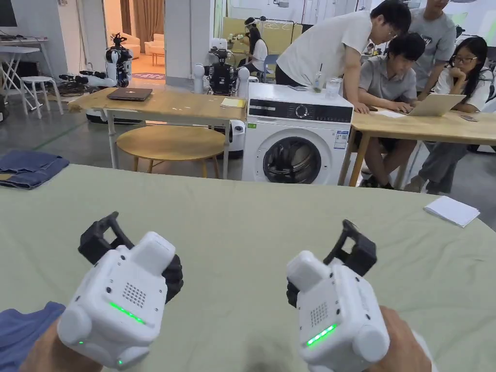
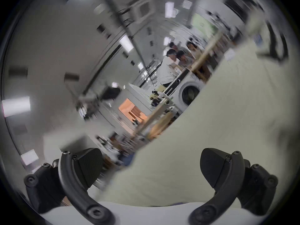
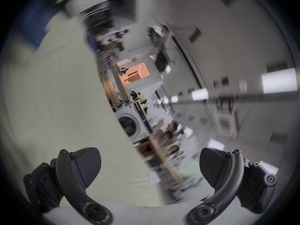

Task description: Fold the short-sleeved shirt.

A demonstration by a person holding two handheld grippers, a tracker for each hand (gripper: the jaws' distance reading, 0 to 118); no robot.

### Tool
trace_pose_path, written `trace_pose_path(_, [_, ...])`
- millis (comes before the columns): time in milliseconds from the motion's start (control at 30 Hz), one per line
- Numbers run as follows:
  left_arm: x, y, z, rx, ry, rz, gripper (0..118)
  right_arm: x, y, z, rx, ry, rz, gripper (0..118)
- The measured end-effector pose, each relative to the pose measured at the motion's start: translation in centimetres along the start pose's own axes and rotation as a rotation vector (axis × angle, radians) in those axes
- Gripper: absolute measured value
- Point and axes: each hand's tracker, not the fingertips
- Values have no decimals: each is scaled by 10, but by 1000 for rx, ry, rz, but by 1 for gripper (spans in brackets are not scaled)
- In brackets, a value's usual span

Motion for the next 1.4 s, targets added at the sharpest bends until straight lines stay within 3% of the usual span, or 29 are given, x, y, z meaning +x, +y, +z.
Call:
trace_pose_path(133, [-28,-12,-4,-33,-32,545,118,38,-11,-3,-131,60,-710,118])
trace_pose_path(200, [-33,-17,-4,-13,-49,695,118,46,-24,-2,-146,46,-941,118])
trace_pose_path(233, [-34,-19,-3,-7,-45,734,118,45,-27,-2,-164,22,-973,118])
trace_pose_path(333, [-32,-19,0,10,-29,749,118,41,-34,-1,-153,17,-938,118])
trace_pose_path(433, [-24,-14,3,37,-36,664,118,32,-31,-2,-178,45,-834,118])
trace_pose_path(767, [-12,-1,1,36,-38,501,118,18,-19,3,-187,57,-767,118])
trace_pose_path(833, [-14,-3,1,25,-32,505,117,17,-17,6,-179,40,-770,113])
trace_pose_path(867, [-14,-4,1,23,-25,510,114,18,-17,8,-167,40,-785,102])
trace_pose_path(933, [-16,-6,5,35,-10,524,91,20,-18,7,-159,49,-819,78])
trace_pose_path(1000, [-16,-6,6,34,-8,524,33,21,-16,6,-183,39,-836,44])
trace_pose_path(1033, [-16,-6,5,25,-26,518,12,22,-16,6,-181,34,-841,21])
trace_pose_path(1067, [-15,-6,4,11,-35,507,4,23,-16,6,-184,27,-842,2])
trace_pose_path(1200, [-10,-6,10,29,-45,489,0,29,-15,11,-165,35,-876,0])
trace_pose_path(1400, [-9,-2,10,32,-30,459,0,30,-11,16,-154,46,-817,0])
